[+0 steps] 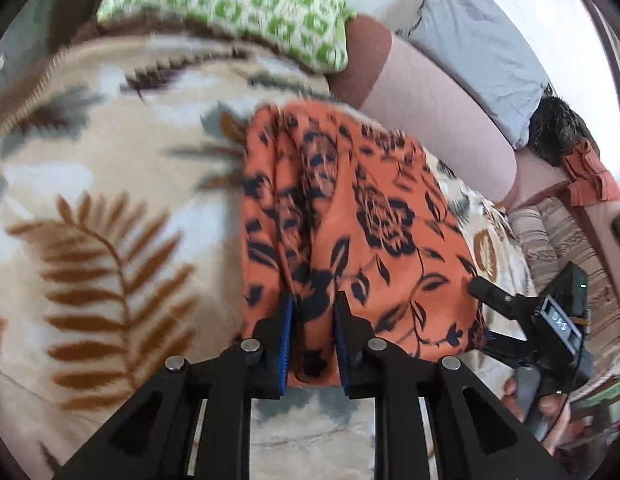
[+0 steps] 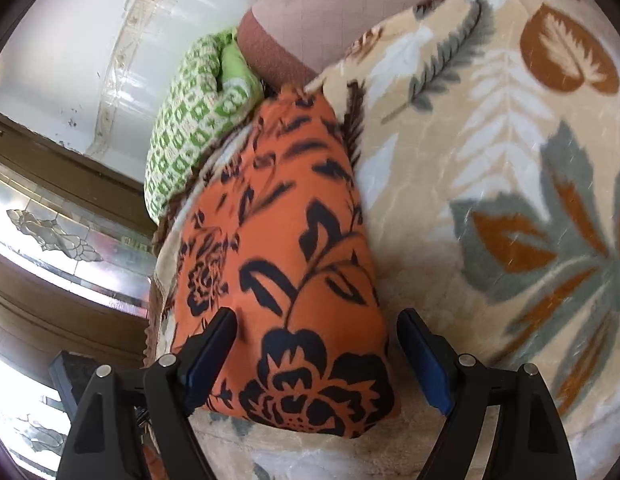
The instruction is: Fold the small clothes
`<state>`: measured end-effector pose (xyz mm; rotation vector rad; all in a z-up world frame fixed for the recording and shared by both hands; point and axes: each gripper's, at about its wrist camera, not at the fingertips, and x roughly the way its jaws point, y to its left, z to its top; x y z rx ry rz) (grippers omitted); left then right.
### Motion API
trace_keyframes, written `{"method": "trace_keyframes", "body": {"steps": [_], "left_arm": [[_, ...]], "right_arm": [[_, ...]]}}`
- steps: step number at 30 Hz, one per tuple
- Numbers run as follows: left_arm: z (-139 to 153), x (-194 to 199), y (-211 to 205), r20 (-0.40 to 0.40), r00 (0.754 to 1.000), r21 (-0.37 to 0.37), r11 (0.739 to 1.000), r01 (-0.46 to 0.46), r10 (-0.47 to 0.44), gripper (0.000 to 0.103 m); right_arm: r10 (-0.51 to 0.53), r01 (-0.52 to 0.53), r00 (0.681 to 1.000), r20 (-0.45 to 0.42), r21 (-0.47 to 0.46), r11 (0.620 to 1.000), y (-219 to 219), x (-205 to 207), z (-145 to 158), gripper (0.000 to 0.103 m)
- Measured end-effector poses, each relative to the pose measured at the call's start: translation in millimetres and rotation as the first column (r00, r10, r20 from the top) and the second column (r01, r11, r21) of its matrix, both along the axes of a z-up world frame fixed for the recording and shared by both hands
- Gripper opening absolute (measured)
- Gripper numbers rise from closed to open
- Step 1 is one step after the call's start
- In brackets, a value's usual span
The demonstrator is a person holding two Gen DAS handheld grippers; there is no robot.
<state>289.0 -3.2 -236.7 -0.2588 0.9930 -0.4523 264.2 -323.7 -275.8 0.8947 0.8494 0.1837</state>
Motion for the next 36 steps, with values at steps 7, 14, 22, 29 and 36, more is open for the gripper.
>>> {"method": "trace_keyframes", "body": {"steps": [7, 14, 22, 29, 36], "left_arm": [[29.3, -3.6, 4.3, 0.164, 0.981, -0.001, 0.994, -0.105, 0.104, 0.054], [2.3, 5.0, -56.1, 0.204, 0.979, 0.368, 0.926, -0.080, 0.003, 0.058], [-9.1, 23.4, -35.3, 0.103, 0.990, 0.298, 0.946, -0.126, 0.099, 0.076], [6.0, 26.1, -6.4, 0.137, 0.964, 0.213, 0.943, -0.255, 0.230, 0.076], [-12.0, 41.4, 18.8, 0.035, 0.957, 0.244, 0.927, -0.287, 0.287, 0.076]], "right_arm": [[-0.061, 0.070, 0.991, 0.118, -0.080, 0.994, -10.0, -7.6, 28.6, 0.078], [0.038, 0.006, 0.992, 0.122, -0.344, 0.939, 26.8, 0.1, 30.9, 0.036], [0.062, -0.039, 0.996, 0.061, -0.325, 0.945, 14.9, 3.8, 28.2, 0.038], [0.066, -0.015, 0.990, 0.124, -0.370, 0.929, 14.8, 24.7, 53.7, 0.038], [0.063, -0.086, 0.996, -0.068, -0.435, 0.896, 30.1, 84.0, 39.0, 0.039]]}}
